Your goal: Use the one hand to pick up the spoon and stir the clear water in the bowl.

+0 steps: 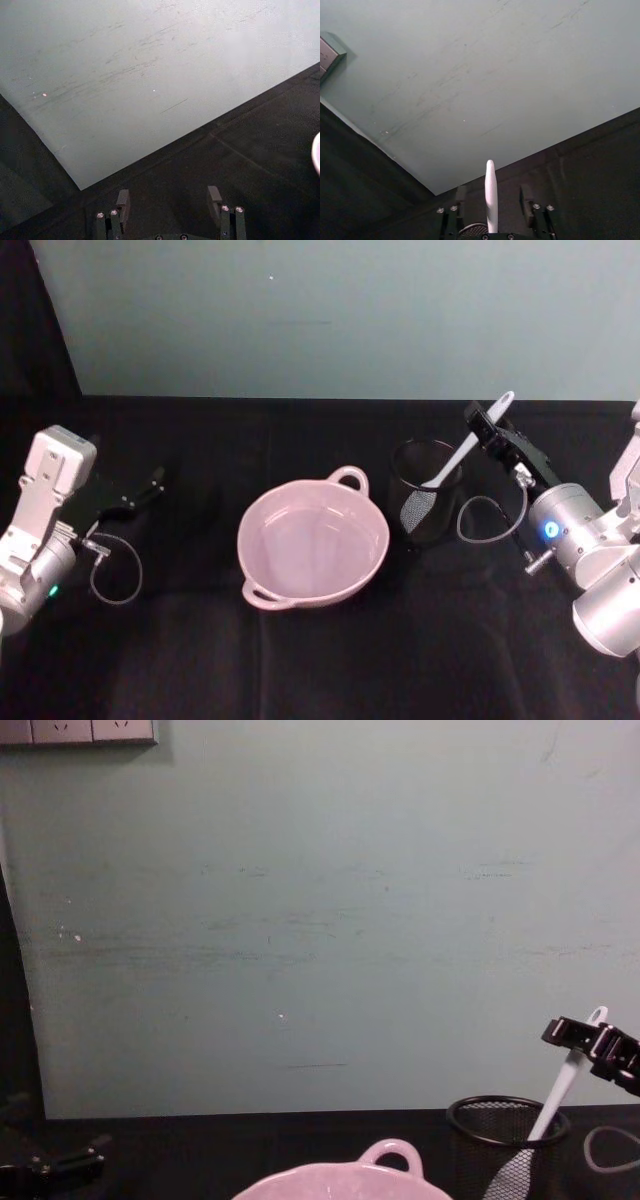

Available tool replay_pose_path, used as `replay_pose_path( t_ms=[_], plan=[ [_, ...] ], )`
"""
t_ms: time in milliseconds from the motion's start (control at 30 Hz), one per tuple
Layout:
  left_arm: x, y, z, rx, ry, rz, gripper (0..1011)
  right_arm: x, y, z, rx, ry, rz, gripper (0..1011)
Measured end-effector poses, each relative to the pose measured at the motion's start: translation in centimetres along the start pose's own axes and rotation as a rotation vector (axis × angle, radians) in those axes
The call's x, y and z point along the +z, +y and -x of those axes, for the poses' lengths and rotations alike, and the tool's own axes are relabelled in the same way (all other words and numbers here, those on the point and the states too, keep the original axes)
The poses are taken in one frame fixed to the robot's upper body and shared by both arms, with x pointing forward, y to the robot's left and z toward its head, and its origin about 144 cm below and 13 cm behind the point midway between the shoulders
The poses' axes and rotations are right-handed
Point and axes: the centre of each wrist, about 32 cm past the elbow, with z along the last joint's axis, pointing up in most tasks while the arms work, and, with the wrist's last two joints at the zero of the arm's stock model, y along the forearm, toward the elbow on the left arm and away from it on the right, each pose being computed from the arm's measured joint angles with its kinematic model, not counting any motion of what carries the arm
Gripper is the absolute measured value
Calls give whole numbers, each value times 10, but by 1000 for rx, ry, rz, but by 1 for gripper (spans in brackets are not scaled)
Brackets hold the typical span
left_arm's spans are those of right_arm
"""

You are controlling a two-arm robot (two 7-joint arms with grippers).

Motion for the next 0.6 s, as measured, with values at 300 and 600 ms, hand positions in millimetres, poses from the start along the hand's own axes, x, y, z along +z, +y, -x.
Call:
replay_pose_path(
  t_ms=[300, 600],
  plan=[
    [0, 0, 0, 0, 0, 0, 1011, 1, -2, 1, 19, -58, 8, 926],
    [0, 0, 0, 0, 0, 0, 1011, 5, -14, -1, 38, -71, 37, 1002]
  ],
)
